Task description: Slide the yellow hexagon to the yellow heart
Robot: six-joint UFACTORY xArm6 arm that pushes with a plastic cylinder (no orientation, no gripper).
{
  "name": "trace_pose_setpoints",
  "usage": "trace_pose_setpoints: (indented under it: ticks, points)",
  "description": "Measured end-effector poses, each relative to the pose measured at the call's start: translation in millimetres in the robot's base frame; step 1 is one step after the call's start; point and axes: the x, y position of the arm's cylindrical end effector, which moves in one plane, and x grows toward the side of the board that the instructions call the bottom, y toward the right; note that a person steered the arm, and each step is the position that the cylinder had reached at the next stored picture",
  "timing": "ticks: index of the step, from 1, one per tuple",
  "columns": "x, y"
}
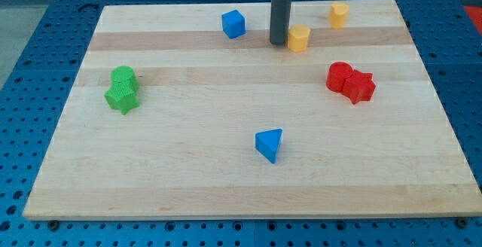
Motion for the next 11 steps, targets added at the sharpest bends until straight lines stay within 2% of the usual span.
trace_pose_setpoints:
  ticks: [3, 4, 5, 7, 9, 11]
  points:
    - [0.0, -0.8]
    - [22.2, -12.4]
    - [26.8, -9.2]
    - [-14.1, 29.4]
    - [18.9, 37.5]
    - [-23.1, 75.5]
